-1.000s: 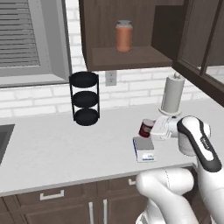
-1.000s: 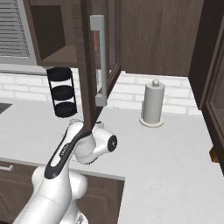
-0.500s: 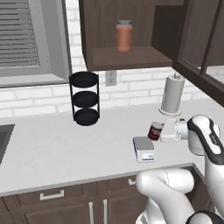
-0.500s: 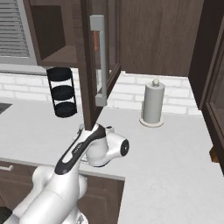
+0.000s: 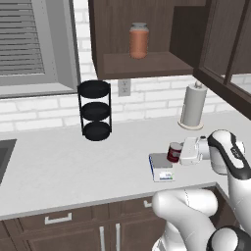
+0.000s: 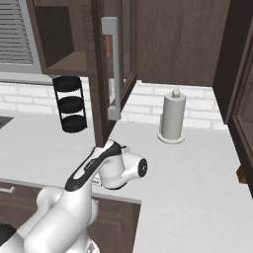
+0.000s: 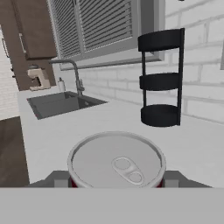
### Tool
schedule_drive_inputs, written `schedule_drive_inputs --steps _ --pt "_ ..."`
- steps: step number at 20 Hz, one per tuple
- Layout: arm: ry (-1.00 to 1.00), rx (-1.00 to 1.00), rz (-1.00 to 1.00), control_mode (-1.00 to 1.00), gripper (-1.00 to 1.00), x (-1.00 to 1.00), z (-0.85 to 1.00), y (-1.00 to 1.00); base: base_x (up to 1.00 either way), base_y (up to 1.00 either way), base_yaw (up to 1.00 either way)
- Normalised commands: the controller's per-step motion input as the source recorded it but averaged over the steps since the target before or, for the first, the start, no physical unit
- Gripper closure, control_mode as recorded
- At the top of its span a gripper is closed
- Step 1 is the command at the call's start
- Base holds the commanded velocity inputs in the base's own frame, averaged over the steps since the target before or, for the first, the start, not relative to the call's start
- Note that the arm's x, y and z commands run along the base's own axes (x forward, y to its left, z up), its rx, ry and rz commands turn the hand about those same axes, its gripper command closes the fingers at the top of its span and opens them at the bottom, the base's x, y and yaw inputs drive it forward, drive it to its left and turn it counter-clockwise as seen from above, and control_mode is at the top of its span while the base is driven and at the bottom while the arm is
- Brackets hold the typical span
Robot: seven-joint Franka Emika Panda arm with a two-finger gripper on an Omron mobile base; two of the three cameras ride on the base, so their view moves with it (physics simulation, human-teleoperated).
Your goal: Pick the canned food and place it on the digital scale for weighing, and close the cabinet.
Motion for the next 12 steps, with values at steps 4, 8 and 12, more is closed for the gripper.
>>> schedule_drive_inputs --steps 4,8,12 --pt "-0.02 -0.05 0.04 -1.00 1.00 0.07 -0.34 0.01 0.00 0.00 0.00" --pt "-0.02 0.00 0.03 -1.00 1.00 0.21 -0.24 0.00 0.00 0.00 0.00" --pt "0.00 0.00 0.02 -1.00 1.00 0.29 -0.15 0.00 0.00 0.00 0.00"
